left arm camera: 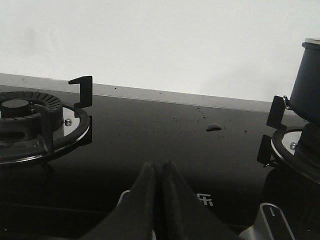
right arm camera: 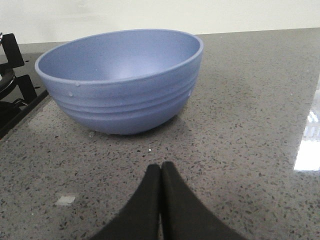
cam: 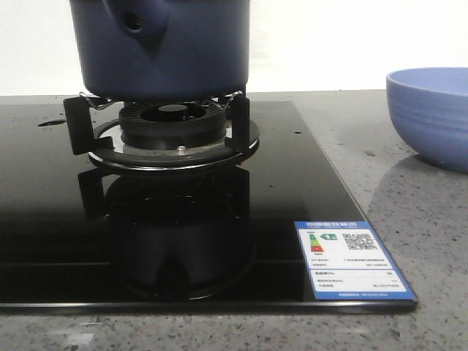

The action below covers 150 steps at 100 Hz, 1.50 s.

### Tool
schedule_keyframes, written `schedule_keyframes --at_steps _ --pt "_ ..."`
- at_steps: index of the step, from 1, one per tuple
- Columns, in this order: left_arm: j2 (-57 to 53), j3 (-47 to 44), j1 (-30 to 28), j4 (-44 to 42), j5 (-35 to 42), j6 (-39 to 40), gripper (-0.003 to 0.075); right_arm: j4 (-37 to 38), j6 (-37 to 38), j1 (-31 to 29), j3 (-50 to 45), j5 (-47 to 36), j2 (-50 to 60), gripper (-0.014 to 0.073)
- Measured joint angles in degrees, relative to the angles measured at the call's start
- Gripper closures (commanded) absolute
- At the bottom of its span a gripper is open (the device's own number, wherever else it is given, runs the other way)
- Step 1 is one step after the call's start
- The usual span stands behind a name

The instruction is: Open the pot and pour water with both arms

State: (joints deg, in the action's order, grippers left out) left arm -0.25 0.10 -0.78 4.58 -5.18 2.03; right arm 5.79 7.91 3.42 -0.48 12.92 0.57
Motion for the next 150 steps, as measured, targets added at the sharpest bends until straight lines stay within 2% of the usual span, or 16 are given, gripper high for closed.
schedule_keyframes --at_steps 46,62,102,126,150 --pt "0.0 0.0 0.0 0.0 0.0 0.0 0.0741 0.0 0.0 0.0 0.0 0.0 0.0 0.0655" --pt "0.0 0.0 0.0 0.0 0.0 0.0 0.0741 4.21 -0.53 0.0 0.0 -0.37 0.0 0.0655" --pt "0.0 0.0 0.0 0.0 0.0 0.0 0.0741 5.1 -0.64 0.0 0.0 -2.58 0.0 0.0655" --pt "0.0 0.0 0.0 0.6 0.0 0.0 0.0741 0.29 -0.64 0.0 0.0 -4.26 0.0 0.0655" --pt "0.0 0.0 0.0 9.57 0.2 0.0 0.0741 -5.79 -0.53 0.0 0.0 -7.79 0.0 0.0655"
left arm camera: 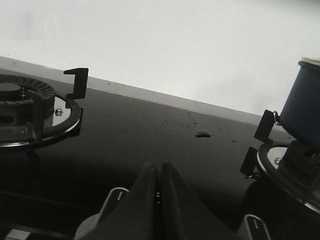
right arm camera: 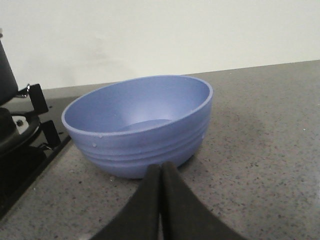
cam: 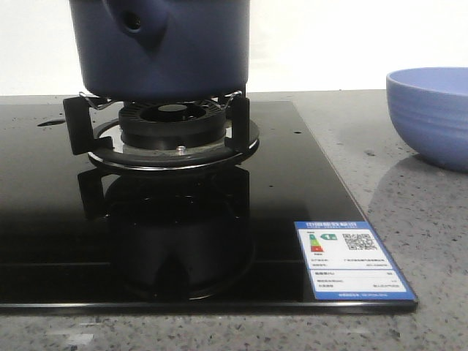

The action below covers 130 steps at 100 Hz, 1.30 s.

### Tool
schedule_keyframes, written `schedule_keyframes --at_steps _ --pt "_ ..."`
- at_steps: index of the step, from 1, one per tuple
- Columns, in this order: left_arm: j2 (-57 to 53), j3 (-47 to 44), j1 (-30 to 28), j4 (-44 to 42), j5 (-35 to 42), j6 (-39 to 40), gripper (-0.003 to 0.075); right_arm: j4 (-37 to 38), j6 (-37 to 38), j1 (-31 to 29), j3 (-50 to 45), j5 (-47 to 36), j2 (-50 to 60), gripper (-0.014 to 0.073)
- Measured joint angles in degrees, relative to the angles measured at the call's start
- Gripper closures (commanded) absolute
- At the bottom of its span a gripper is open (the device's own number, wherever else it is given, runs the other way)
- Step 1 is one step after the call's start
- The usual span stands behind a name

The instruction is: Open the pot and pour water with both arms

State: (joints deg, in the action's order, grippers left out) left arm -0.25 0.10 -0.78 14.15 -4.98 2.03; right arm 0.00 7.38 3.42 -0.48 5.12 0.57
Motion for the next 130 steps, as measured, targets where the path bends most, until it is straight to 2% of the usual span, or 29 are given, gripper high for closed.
schedule_keyframes --at_steps 9,21,32,48,73,83,96,106,114,123,130 --pt "0.0 0.0 0.0 6.51 0.55 0.0 0.0741 -6.87 0.0 0.0 0.0 -1.37 0.0 0.0655" --pt "0.0 0.0 0.0 19.81 1.68 0.0 0.0741 -18.06 0.0 0.0 0.0 -3.72 0.0 0.0654" --pt "0.0 0.26 0.0 24.57 0.8 0.13 0.0741 -21.7 0.0 0.0 0.32 -3.43 0.0 0.0638" --pt "0.11 7.1 0.03 23.55 -6.97 -5.37 0.0741 -18.76 0.0 0.0 6.43 3.23 -1.37 0.0634" --pt "11.67 24.19 0.56 22.79 -20.44 -21.27 0.074 -6.08 -0.21 0.0 20.35 12.85 -17.43 0.0636" --pt "16.27 27.52 3.65 23.21 -21.39 -24.66 0.074 -4.64 -0.21 0.0 24.39 13.94 -23.16 0.0636" --pt "21.22 29.82 11.55 23.32 -21.48 -28.72 0.0738 -3.66 -0.21 0.54 27.83 14.45 -27.98 0.0628" --pt "24.54 31.24 16.85 23.32 -20.47 -31.25 0.0738 -3.5 -1.03 2.4 29.33 14.99 -29.93 0.0556" --pt "27.18 31.96 20.29 23.32 -17.56 -31.78 0.0715 -3.4 -1.61 4.2 29.98 15.11 -30.8 0.0414" --pt "30.49 31.99 22.93 23.32 -13.86 -32.37 0.0639 -3.4 -1.93 6.05 30.34 15.11 -31.03 0.0243" --pt "33.24 32.34 24.63 23.34 -11.59 -33.02 0.0563 -3.4 -2.05 6.97 30.45 15.11 -31.17 0.0189"
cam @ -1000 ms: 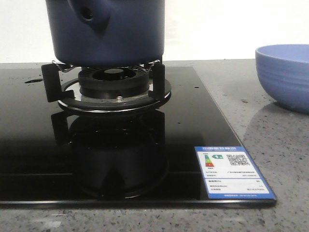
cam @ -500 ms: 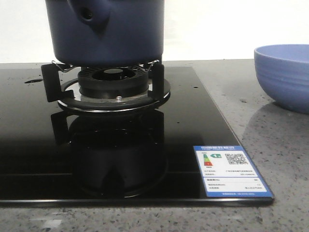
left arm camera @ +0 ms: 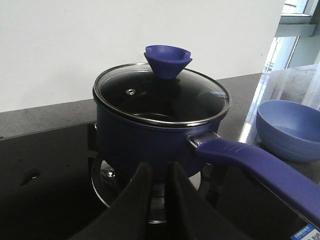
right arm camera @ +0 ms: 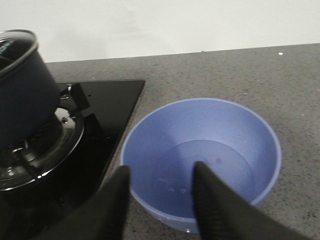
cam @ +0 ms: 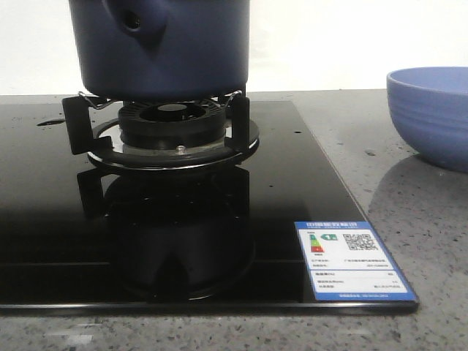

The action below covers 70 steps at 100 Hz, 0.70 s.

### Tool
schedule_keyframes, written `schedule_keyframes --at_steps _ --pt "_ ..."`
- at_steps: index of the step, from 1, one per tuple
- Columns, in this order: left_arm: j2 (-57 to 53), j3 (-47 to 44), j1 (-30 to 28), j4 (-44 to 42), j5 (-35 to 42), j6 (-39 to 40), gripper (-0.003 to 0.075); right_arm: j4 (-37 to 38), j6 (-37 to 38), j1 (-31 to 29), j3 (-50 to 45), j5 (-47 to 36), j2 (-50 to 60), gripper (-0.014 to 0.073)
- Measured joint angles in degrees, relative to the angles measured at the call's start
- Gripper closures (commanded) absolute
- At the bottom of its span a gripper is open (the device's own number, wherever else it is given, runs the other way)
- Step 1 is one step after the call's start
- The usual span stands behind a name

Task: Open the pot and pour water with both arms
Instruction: 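Grasp the purple lid knob with the left gripper and lift the lid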

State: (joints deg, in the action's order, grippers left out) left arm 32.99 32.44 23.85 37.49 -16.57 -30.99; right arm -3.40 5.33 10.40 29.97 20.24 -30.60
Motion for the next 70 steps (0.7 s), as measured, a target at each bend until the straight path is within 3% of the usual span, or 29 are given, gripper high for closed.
schedule_keyframes --at_steps 17,22,70 --pt "6.91 2.56 2.74 0.1 4.24 -0.62 0.0315 0.12 0.0 0.35 0.0 0.0 0.0 0.0195" --pt "8.96 3.93 3.33 0.1 5.17 -0.62 0.0272 0.12 0.0 0.35 0.0 0.0 0.0 0.0195" --pt "33.78 21.95 5.41 0.1 6.94 -3.47 0.0243 0.12 -0.07 0.35 0.0 0.0 0.0 0.0195"
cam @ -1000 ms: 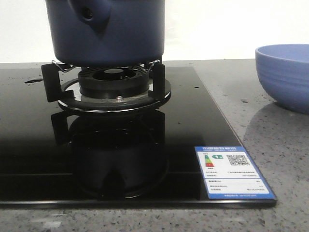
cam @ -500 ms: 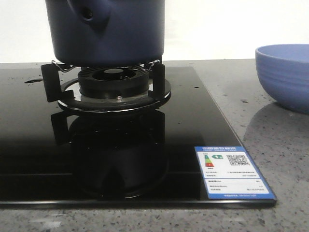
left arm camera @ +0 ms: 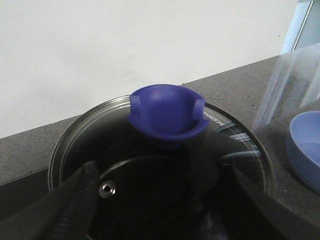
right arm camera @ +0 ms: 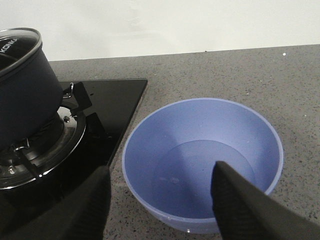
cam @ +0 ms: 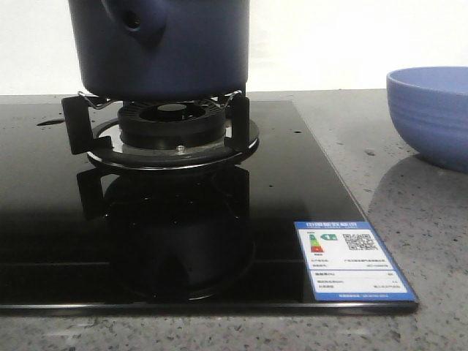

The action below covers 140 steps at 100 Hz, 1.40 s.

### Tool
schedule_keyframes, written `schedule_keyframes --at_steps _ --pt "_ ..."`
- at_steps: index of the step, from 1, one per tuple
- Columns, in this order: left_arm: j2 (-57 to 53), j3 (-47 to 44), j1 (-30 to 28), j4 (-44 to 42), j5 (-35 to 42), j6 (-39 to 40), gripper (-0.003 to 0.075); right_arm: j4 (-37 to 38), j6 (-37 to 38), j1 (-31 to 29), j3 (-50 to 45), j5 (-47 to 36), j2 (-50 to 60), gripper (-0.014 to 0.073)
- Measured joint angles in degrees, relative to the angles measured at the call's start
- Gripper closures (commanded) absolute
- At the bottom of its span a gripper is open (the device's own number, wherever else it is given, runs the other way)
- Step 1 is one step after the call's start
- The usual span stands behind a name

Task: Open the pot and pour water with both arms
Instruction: 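Grasp the purple lid knob with the left gripper and lift the lid, then grasp the rim of the light blue bowl with the right gripper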

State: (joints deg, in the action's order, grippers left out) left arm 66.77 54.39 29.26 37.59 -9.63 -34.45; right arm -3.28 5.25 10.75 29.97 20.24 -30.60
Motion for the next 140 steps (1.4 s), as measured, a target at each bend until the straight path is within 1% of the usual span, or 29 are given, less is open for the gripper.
schedule_keyframes --at_steps 27,42,75,101,117,128,140 --pt "6.91 5.82 0.0 0.0 -0.43 -0.12 0.0187 0.0 0.0 0.0 0.0 0.0 0.0 0.0195" --pt "8.62 7.49 0.0 0.0 -0.51 -0.21 0.0185 0.0 0.0 0.0 0.0 0.0 0.0 0.0195" --pt "10.37 8.22 0.16 0.58 -0.51 -0.21 0.0185 0.0 0.0 0.0 0.0 0.0 0.0 0.0195" --pt "13.17 8.3 2.2 0.82 3.8 -0.76 0.0186 0.0 0.0 0.0 0.0 0.0 0.0 0.0195" --pt "14.05 8.3 2.42 0.92 6.52 -1.1 0.0186 0.0 0.0 0.0 0.0 0.0 0.0 0.0195" --pt "14.05 8.3 2.46 0.92 7.4 -1.42 0.0202 0.0 0.0 0.0 0.0 0.0 0.0 0.0195" --pt "14.16 8.3 2.46 0.92 7.4 -1.53 0.0249 0.0 0.0 0.0 0.0 0.0 0.0 0.0195"
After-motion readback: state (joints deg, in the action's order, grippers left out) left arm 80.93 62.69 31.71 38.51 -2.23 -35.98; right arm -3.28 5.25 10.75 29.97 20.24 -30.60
